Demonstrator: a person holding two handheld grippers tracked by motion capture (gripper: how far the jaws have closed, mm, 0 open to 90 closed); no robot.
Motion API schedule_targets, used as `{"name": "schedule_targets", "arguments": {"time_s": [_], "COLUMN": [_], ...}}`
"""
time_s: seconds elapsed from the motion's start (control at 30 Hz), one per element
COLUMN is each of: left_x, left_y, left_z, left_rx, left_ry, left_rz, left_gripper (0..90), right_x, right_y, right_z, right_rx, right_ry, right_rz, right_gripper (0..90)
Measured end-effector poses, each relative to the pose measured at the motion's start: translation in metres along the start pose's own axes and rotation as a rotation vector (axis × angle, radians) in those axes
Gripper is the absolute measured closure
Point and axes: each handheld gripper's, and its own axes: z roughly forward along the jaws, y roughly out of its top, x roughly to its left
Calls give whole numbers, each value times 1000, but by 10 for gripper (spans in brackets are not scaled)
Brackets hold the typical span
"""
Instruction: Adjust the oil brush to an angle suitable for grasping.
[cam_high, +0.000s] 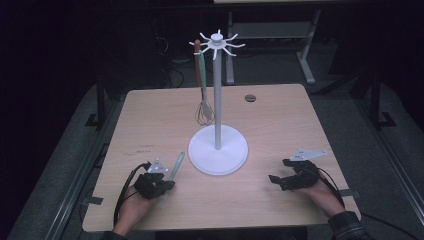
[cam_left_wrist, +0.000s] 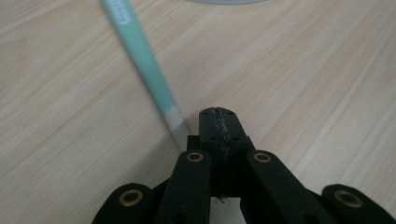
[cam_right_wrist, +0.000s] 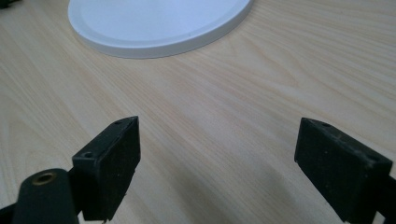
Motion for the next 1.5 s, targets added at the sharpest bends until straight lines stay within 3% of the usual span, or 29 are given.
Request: {"name": "schedule_targets", "arguments": {"time_s": [0.43, 0.7, 0.83, 1.13, 1.5], "left_x": [30, 37, 45, 53, 49], "left_y": [-14, -15, -18, -24, -26], "left_z": [-12, -23, -28, -20, -16], "left_rx": [-12, -93, -115, -96, -71], "left_ry": [96, 52, 40, 46, 88], "left_rz": [-56, -62, -71, -82, -53], "left_gripper": [900, 898, 825, 739, 787], "right_x": [0, 0, 0, 0, 0], "right_y": [0, 0, 1, 1, 1], "right_z": [0, 0, 0, 0, 0], "right_rx": [-1, -2, -2, -3, -8], "right_ry": [0, 2, 6, 5, 6], "right_rz": [0, -2, -2, -11, -10], "right_gripper": [139, 139, 139, 139, 139]}}
